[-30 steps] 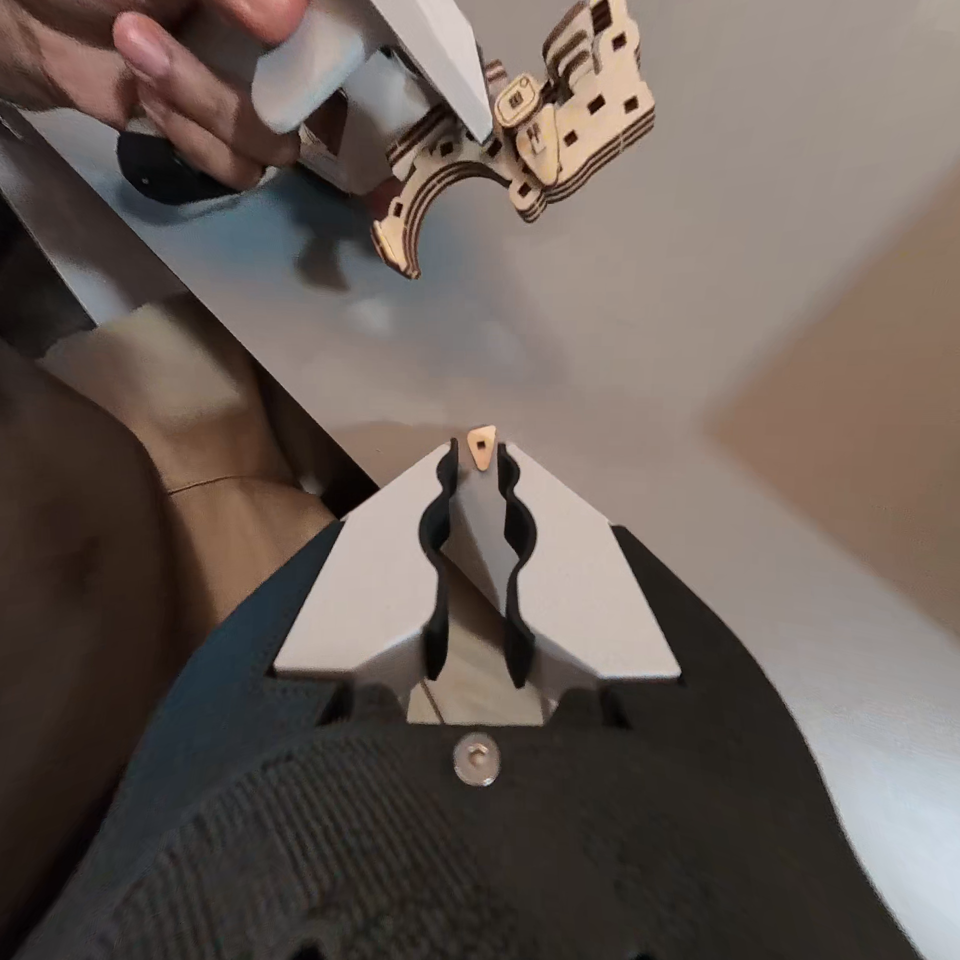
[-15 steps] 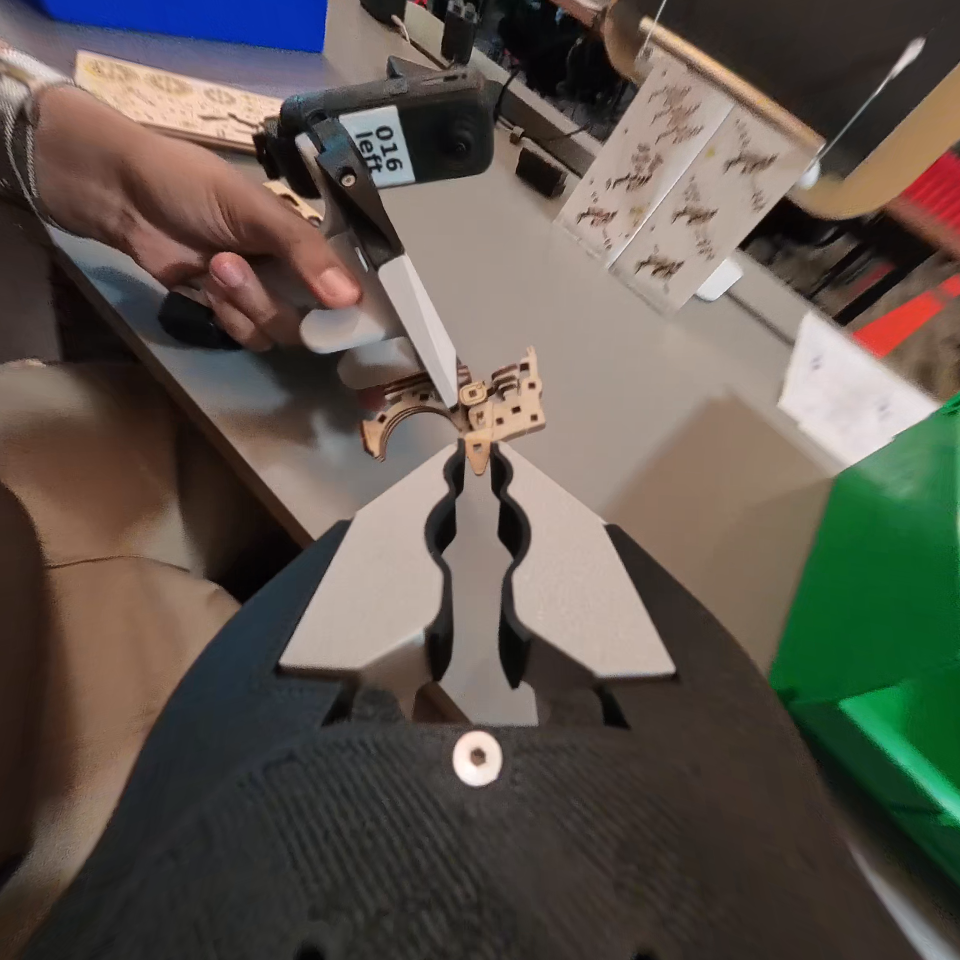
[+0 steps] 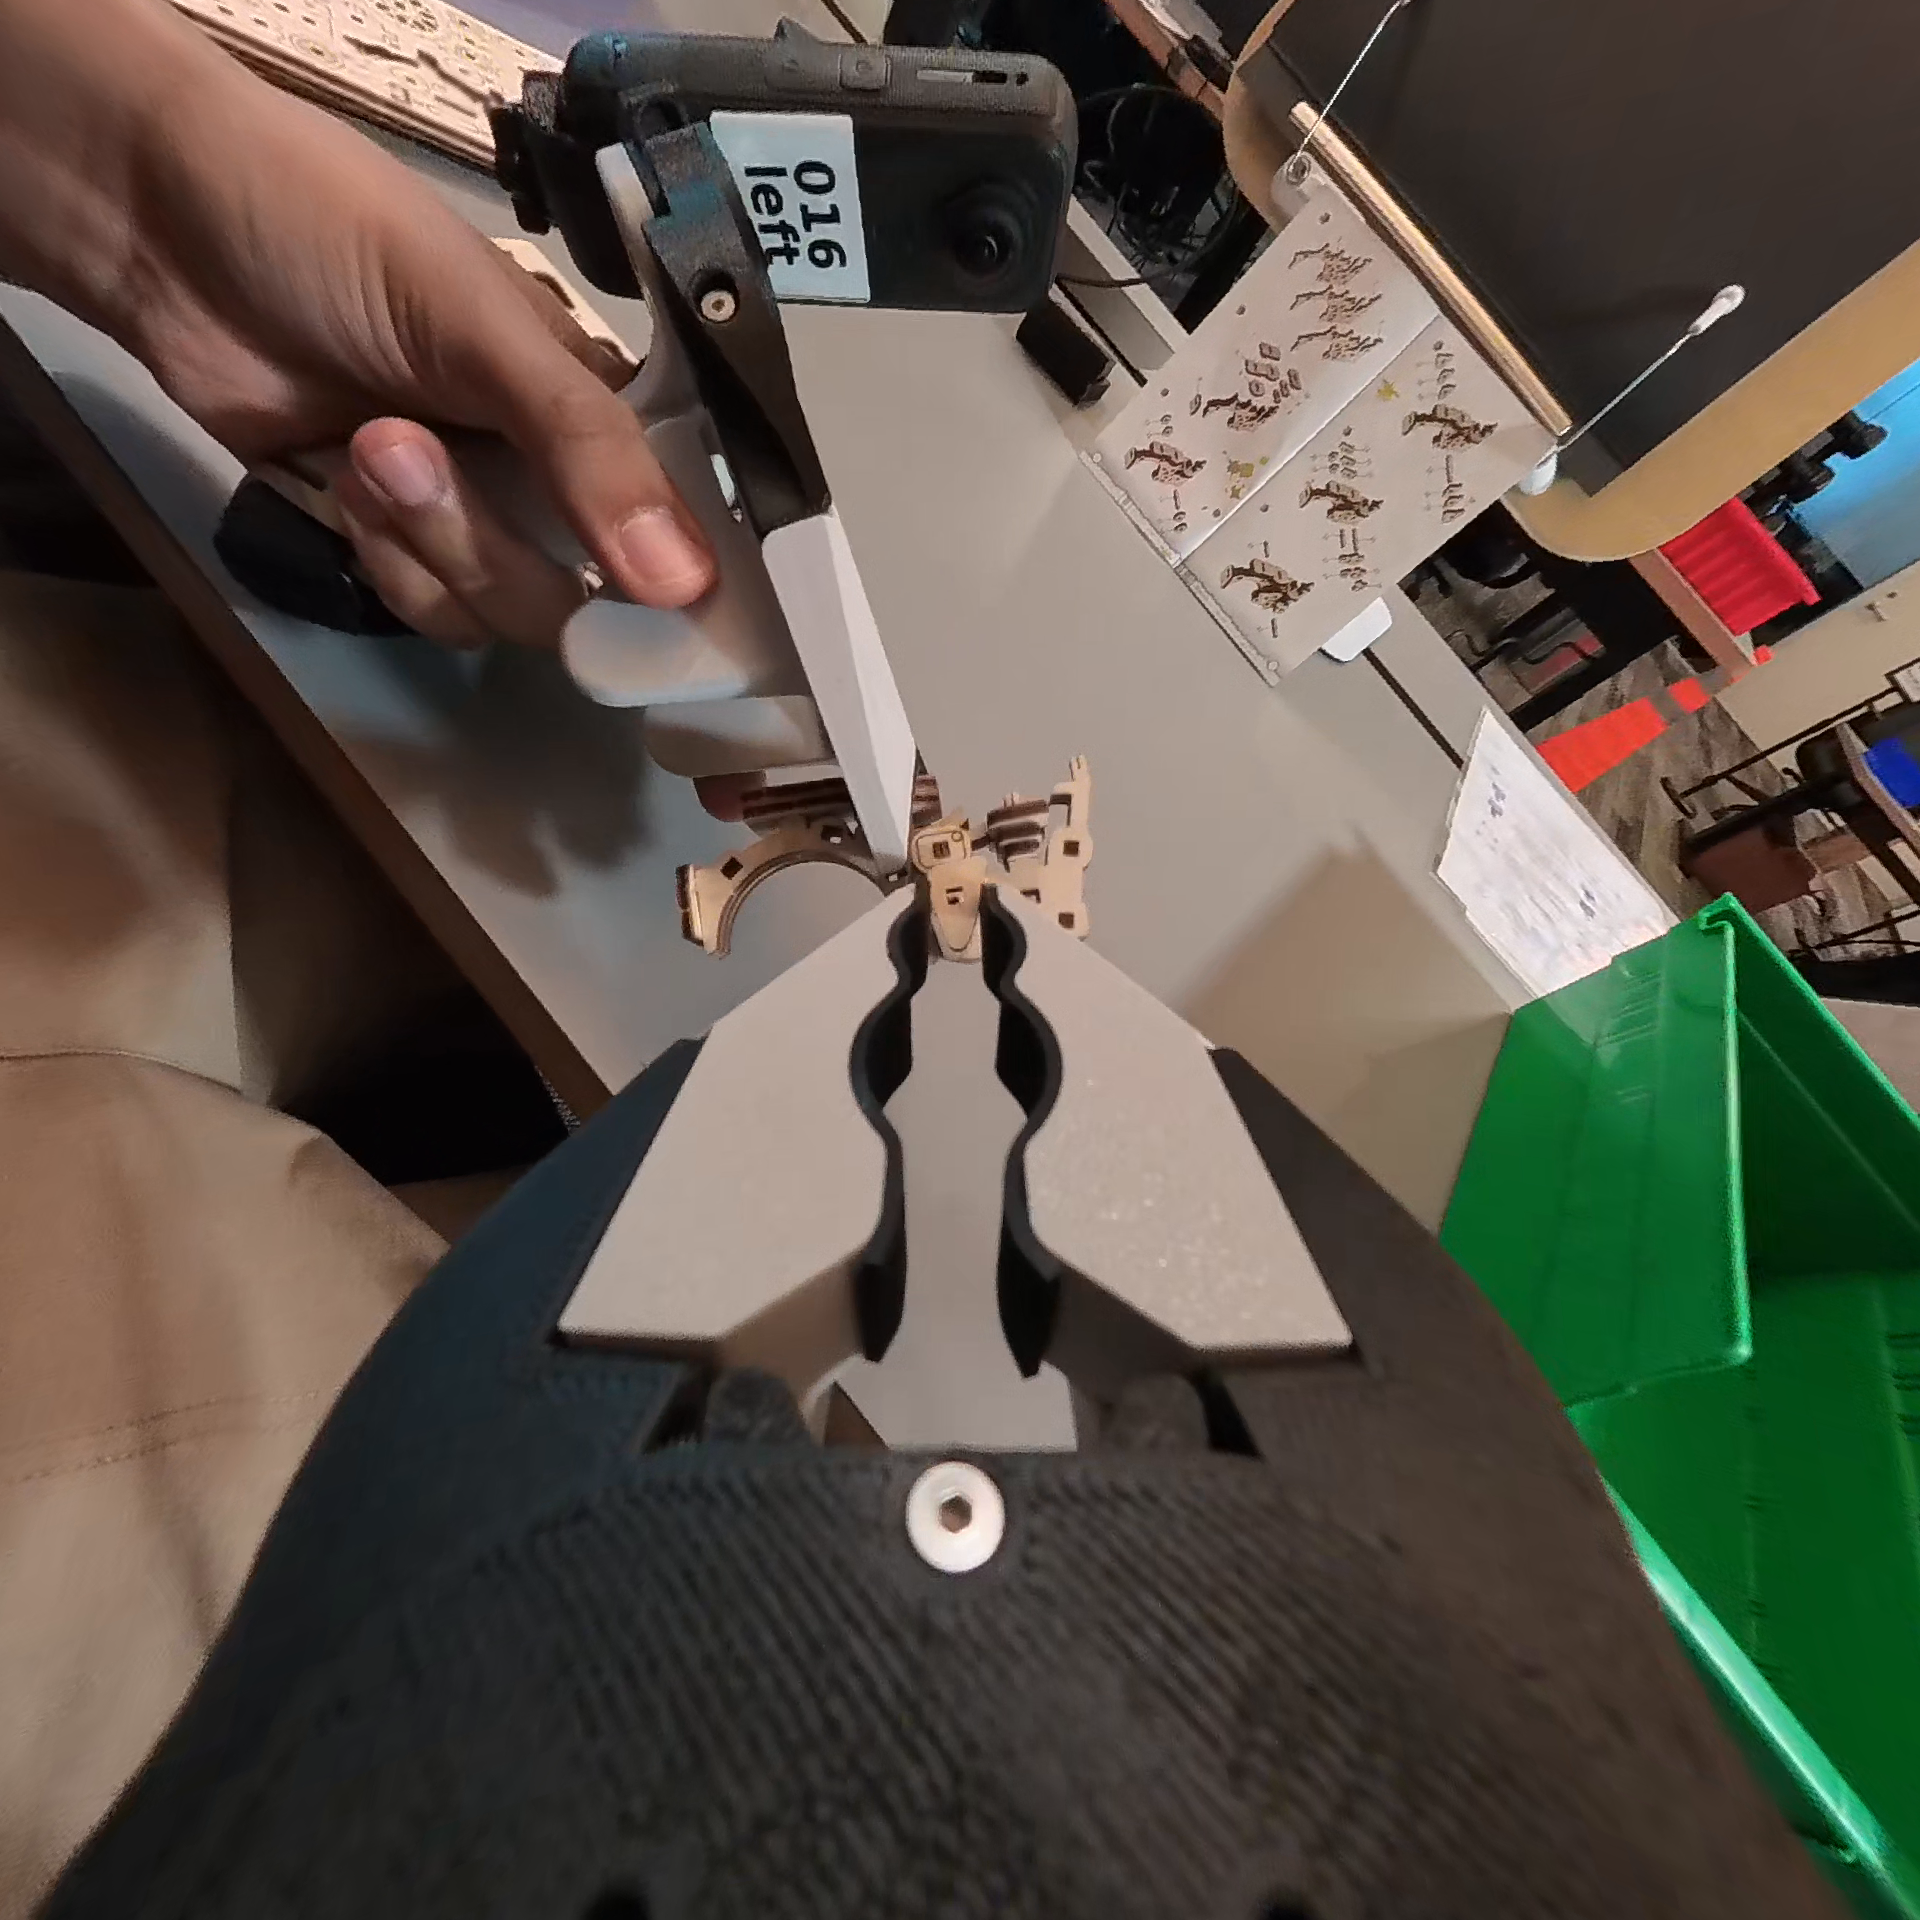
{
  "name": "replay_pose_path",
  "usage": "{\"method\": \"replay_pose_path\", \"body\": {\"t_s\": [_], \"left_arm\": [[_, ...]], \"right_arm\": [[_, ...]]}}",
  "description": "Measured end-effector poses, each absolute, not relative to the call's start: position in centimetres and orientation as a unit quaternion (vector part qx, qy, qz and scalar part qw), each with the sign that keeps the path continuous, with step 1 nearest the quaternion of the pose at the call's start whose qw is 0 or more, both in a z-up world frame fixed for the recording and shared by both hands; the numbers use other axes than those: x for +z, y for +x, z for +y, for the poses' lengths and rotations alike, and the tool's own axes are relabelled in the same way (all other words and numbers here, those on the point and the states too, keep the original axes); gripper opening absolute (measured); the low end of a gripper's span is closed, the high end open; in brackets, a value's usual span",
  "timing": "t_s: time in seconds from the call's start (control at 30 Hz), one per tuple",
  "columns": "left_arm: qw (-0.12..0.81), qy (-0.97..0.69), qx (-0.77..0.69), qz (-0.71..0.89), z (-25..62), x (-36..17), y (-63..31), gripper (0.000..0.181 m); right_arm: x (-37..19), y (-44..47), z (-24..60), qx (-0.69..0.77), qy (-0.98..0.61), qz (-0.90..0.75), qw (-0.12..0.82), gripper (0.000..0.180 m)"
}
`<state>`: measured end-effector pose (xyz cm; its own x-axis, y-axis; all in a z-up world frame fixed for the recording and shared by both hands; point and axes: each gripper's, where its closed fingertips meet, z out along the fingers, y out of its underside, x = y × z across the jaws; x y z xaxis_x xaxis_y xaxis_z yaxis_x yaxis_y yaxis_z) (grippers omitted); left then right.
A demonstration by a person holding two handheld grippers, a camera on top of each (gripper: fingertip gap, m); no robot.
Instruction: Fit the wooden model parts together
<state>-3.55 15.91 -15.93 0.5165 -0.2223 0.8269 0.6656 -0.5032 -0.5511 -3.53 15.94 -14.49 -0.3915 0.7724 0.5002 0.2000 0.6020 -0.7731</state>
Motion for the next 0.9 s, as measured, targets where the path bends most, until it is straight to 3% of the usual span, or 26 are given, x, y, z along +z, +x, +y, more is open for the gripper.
{"method": "replay_pose_path", "body": {"t_s": [0.9], "left_arm": [[0.511,-0.663,-0.529,-0.135,15.5,-13.8,-3.6,0.020]], "right_arm": [[-12.9,-3.4,15.6,0.390,-0.328,-0.738,0.442,0.008]]}}
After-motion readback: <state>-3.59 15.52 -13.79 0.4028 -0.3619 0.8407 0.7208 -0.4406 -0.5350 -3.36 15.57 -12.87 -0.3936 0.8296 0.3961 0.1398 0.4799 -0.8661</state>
